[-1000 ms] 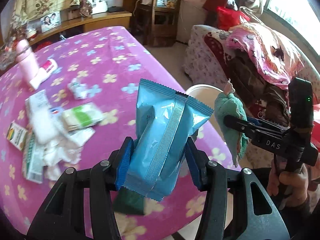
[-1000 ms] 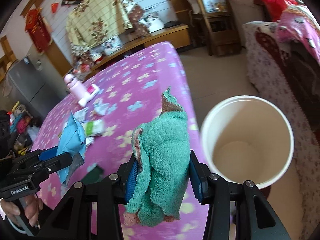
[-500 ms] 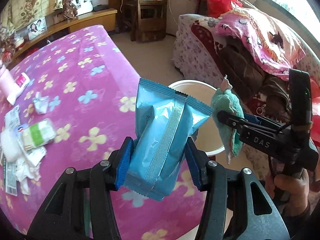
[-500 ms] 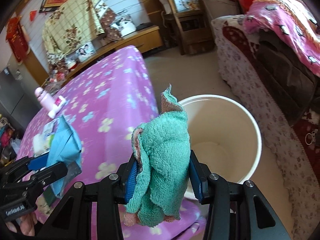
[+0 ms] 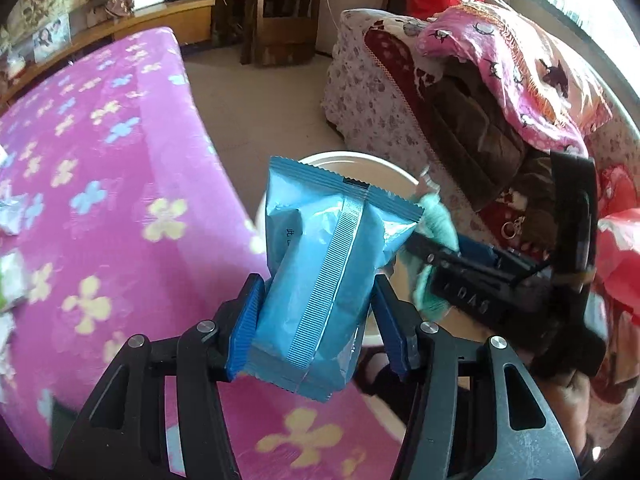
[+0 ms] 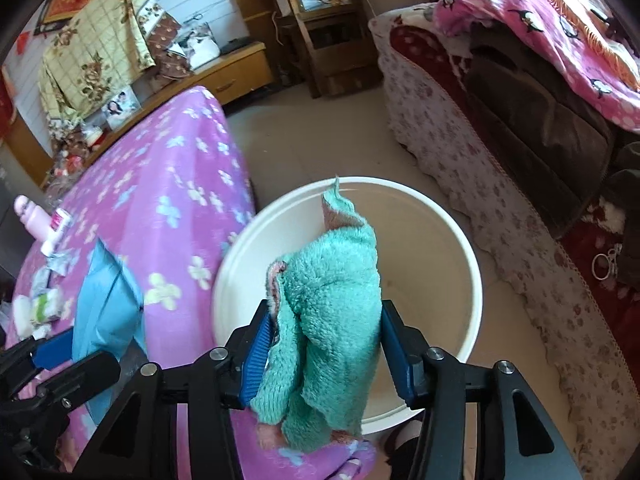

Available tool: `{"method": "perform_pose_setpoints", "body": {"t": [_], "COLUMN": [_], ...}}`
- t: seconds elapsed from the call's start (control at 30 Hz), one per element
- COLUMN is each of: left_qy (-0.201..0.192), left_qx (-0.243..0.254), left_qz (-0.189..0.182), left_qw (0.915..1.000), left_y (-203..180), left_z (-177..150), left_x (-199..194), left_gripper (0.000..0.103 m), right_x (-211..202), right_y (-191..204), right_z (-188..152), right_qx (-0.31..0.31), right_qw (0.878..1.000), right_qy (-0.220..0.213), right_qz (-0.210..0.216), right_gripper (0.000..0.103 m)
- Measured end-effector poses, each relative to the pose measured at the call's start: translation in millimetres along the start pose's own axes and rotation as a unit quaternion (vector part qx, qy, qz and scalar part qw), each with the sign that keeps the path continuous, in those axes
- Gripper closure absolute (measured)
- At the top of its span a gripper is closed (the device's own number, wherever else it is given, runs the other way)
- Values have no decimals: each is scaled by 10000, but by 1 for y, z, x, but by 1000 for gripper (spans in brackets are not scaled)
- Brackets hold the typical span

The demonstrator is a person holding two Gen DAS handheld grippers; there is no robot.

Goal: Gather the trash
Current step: 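Carry both items over the white bucket and open both tools to drop them, then grasp the beige tissue with the left tool while the right grasps the dark green wrapper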

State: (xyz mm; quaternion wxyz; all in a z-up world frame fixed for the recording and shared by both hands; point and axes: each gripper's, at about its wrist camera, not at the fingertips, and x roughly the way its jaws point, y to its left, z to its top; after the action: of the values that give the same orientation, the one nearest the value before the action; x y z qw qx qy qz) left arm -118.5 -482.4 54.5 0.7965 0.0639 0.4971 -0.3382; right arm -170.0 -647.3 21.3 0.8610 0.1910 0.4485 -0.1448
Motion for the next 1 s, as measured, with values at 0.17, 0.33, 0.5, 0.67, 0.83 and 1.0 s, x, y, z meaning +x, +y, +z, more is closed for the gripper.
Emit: {"method": "perform_pose_setpoints", "body": {"t": [0.17,0.33,0.5,0.67,0.83,1.0], "left_qy": [22,73,6,-98,-262,-404], "left_qx": [-278,-377,-372,-261,-138,-60], "left_qz": [-258,-316,-242,85,444,720], "left_qw": [9993,9988,9990,9996,9986,9966], "left_y": [1,5,7,11,18,30], "left_z": [3,-1,-3,-10,-17,-29], "left_x": [11,11,1,-13,-32,-52], "left_gripper": [44,43,41,41,41,41], "right_x": [2,3,2,2,-1,-14], "right_y": [-4,-6,-8,-7,-1,16], "right_z": [-2,-3,-5,-9,-11,-15], "right_qx": [-1,47,113,127,115,-18], "right_qw": [9999,9999,9999,9998,9999,9999], "right_qy": [5,50,68,101,53,-106], "right_qz": [-130,-106,-100,-113,-88,-69], "right_gripper": [42,41,41,41,41,39]}}
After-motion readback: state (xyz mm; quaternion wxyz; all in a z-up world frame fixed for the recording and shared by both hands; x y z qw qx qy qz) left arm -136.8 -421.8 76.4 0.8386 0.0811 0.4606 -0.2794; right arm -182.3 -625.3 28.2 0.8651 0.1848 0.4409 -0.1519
